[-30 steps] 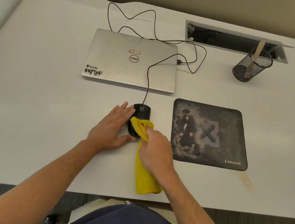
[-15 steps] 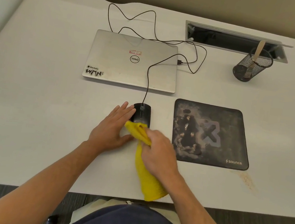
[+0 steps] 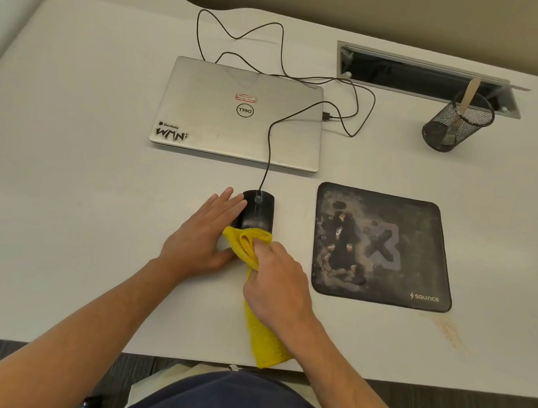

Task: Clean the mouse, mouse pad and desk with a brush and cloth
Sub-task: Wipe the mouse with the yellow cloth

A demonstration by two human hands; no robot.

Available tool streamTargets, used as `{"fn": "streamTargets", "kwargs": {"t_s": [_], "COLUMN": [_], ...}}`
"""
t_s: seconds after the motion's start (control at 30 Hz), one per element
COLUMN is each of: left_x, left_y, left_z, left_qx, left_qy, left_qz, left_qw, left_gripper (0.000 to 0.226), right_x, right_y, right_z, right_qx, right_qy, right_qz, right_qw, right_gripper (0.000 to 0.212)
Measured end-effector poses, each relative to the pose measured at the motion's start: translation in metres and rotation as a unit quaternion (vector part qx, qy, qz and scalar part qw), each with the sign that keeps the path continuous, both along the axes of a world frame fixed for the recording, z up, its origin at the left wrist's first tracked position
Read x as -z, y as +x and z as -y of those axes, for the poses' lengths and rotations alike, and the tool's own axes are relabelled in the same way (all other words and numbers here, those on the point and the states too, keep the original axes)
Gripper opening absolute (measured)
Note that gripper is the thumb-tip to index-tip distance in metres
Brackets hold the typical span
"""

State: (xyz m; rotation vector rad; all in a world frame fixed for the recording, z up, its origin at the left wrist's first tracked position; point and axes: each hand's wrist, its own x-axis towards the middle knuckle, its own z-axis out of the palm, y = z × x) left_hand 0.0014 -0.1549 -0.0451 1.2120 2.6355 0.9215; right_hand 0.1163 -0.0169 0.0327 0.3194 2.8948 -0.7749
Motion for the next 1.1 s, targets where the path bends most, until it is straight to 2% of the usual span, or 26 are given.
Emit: {"fn": "streamTargets", "kwargs": {"t_s": [0.07,0.13,0.2,0.27,0.33,0.43,0.5,0.6,0.77,0.9,1.1], "left_x": [0.001,0.000,-0.002,-0.003,-0.005,-0.005,-0.005,-0.004,-0.003,-0.003,-0.002], "left_y": [0.000,-0.001,0.000,0.000,0.001,0.001,0.001,0.000,0.000,-0.001,0.000], "left_z": [0.001,0.001,0.000,-0.001,-0.002,-0.002,-0.002,-0.003,-0.002,-0.002,-0.001], "left_qx": [0.003,0.006,0.003,0.000,-0.003,-0.005,-0.005,-0.004,0.001,0.009,0.000], "left_qy": [-0.004,-0.003,-0.002,-0.006,-0.008,-0.009,-0.012,-0.015,-0.010,-0.013,0.000], "left_qz": [0.000,0.003,0.013,0.008,-0.001,-0.002,-0.001,0.000,-0.004,-0.001,0.003], "left_qw": [1.000,1.000,1.000,1.000,1.000,1.000,1.000,1.000,1.000,1.000,1.000], "left_gripper": [0.077,0.079,0.083,0.087,0.089,0.089,0.089,0.089,0.088,0.086,0.081], "right_x": [-0.002,-0.006,-0.011,-0.013,-0.014,-0.012,-0.009,-0.005,-0.011,-0.018,-0.018], "right_y": [-0.002,-0.010,-0.022,-0.038,-0.056,-0.081,-0.092,-0.098,-0.087,-0.065,-0.027], "right_z": [-0.004,-0.014,-0.029,-0.047,-0.063,-0.072,-0.067,-0.056,-0.055,-0.046,-0.031], "right_qx": [-0.010,0.016,0.057,0.086,0.102,0.075,0.042,0.006,-0.020,-0.036,-0.055], "right_qy": [-0.063,-0.140,-0.169,-0.145,-0.102,-0.032,-0.008,0.009,0.012,0.019,0.010], "right_qz": [0.030,0.052,0.016,-0.033,-0.045,-0.016,0.012,0.055,0.061,0.045,0.013], "right_qw": [0.998,0.989,0.984,0.985,0.989,0.997,0.999,0.998,0.998,0.998,0.998], "right_gripper": [0.020,0.019,0.023,0.028,0.030,0.028,0.037,0.047,0.044,0.030,0.030]}}
